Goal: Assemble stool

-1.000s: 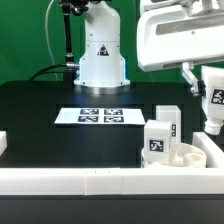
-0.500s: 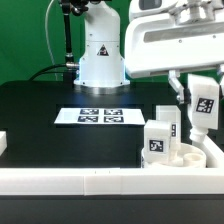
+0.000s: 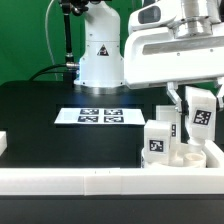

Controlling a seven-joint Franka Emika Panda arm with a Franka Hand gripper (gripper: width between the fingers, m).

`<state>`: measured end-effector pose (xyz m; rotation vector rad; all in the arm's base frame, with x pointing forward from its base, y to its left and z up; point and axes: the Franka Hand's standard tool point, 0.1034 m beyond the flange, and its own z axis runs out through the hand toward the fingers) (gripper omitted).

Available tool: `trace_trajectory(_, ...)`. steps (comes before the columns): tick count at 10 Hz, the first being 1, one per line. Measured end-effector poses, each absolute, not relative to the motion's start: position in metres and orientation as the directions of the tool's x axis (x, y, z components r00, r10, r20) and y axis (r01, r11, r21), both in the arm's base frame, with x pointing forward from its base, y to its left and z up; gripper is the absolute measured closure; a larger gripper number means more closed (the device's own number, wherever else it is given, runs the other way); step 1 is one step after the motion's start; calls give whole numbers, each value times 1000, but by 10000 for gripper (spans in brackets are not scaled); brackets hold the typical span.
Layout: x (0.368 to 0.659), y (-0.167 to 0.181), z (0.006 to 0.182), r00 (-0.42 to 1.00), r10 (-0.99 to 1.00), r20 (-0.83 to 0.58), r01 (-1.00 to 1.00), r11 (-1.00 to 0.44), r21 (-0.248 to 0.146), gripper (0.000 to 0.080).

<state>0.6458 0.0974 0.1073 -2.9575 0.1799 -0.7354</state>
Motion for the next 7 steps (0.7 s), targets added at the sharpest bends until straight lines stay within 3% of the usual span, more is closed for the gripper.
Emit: trace_trajectory(7,635,106,96,880,-146,453,-102,-987,-121,476)
